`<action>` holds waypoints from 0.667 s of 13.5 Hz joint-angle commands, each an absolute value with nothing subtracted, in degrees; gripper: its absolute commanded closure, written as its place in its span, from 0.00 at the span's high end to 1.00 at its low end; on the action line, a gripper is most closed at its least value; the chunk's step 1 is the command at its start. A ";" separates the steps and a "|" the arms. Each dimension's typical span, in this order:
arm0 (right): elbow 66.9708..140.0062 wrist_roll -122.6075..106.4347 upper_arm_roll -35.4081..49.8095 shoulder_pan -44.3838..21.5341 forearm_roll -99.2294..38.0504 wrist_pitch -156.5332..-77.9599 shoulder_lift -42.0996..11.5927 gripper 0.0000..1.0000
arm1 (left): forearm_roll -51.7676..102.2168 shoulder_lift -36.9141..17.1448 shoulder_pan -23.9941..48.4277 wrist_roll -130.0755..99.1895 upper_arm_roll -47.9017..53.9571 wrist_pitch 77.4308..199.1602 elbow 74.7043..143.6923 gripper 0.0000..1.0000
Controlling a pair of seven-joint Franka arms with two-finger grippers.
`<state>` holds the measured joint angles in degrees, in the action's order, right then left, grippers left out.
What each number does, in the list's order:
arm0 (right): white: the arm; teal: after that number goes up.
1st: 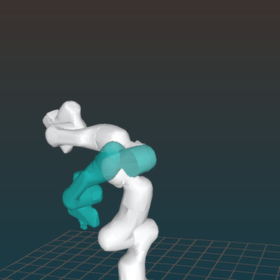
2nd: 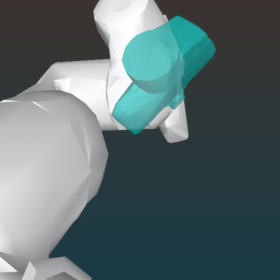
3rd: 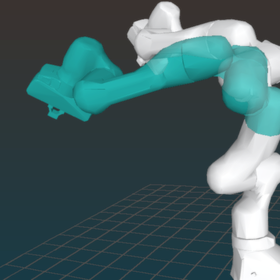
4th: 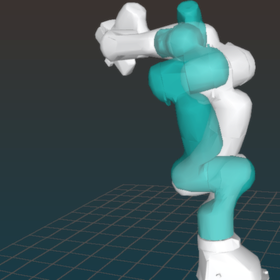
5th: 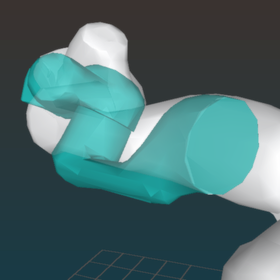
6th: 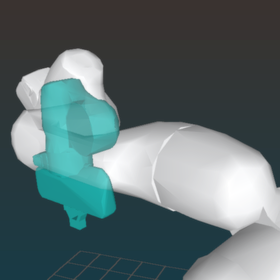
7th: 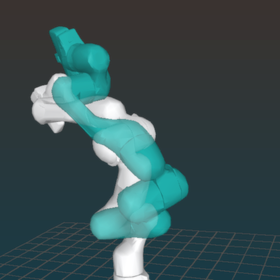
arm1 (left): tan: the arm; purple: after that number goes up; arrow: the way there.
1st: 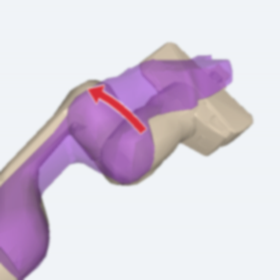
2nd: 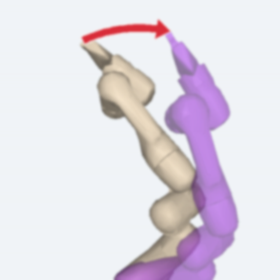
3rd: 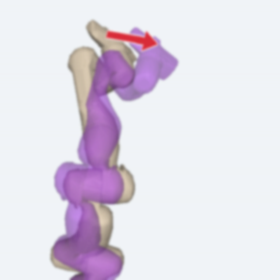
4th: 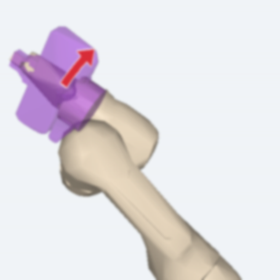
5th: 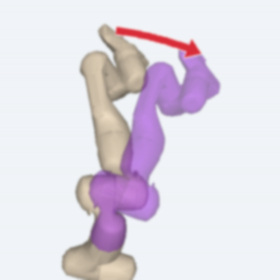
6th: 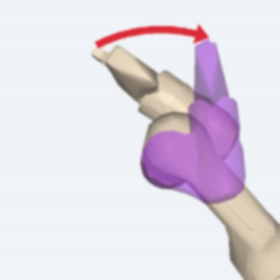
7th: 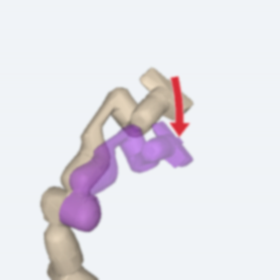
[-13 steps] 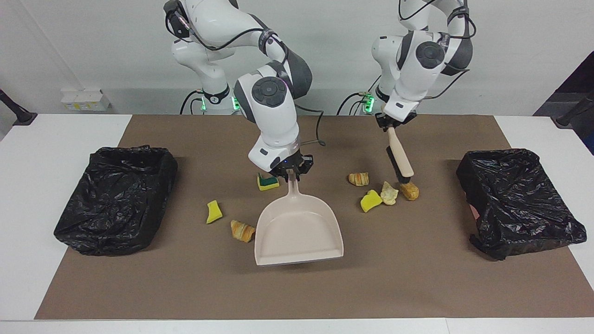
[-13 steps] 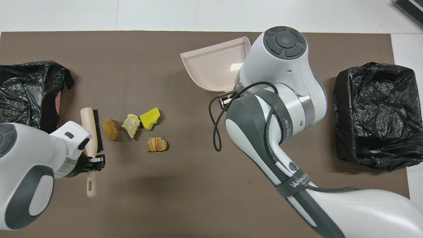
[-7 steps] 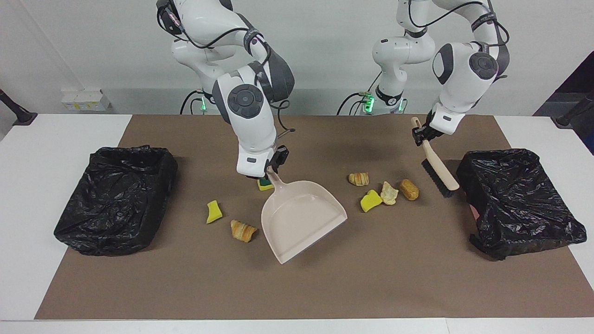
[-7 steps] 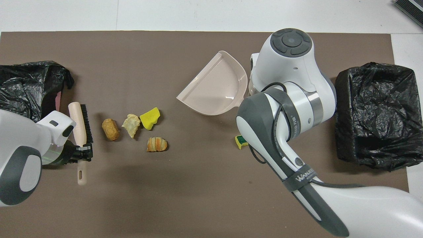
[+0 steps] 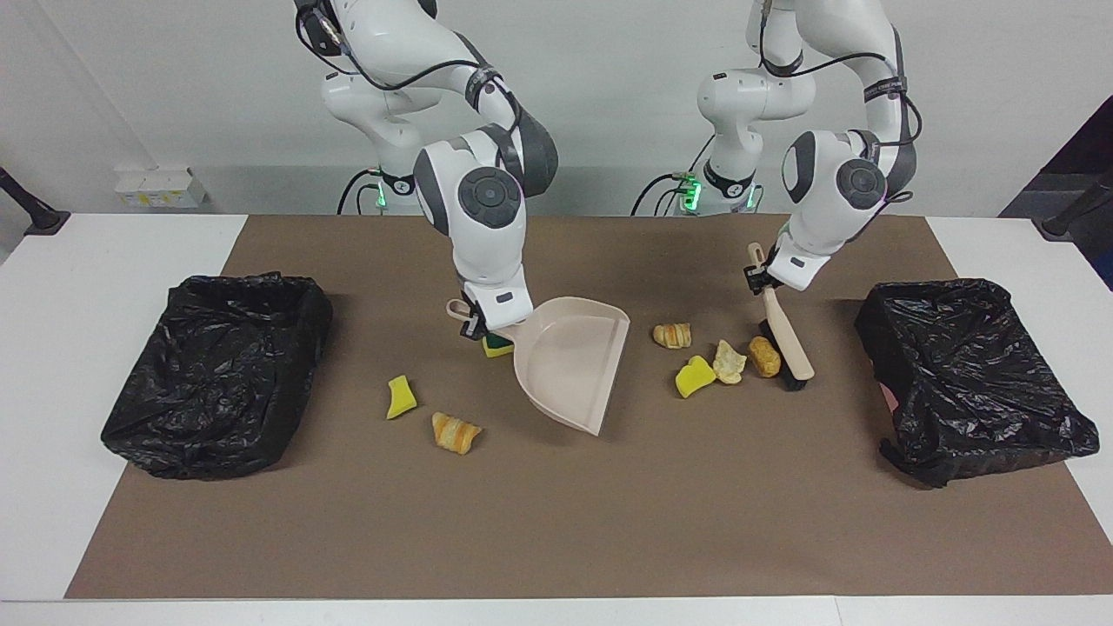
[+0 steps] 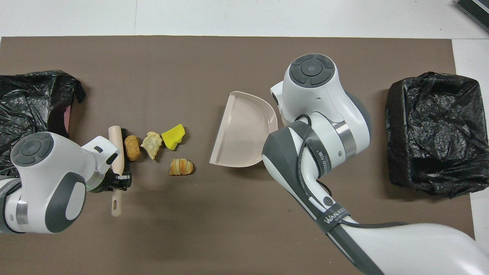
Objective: Sweep and dump trash in bin
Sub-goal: 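Lift the dustpan with the right gripper while the left gripper lifts the brush, then sweep the bread and sponge pieces into the dustpan with the left gripper's brush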
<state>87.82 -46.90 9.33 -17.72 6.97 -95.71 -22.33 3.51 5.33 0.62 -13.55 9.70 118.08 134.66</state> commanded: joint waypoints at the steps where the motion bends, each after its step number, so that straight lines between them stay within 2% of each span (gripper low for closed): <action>1: 91.93 -50.36 9.67 -19.77 12.28 -97.29 -21.00 0.00 | 3.69 5.28 2.28 -13.45 9.23 120.50 135.18 0.00; 5: 91.93 -50.36 9.67 -23.98 16.96 -97.73 -23.55 0.00 | 6.31 2.64 7.90 -14.06 9.23 124.71 134.83 0.00; 9: 91.76 -50.45 9.67 -24.43 17.14 -99.93 -24.43 0.00 | 10.44 2.64 12.99 -14.41 9.32 125.68 134.65 0.00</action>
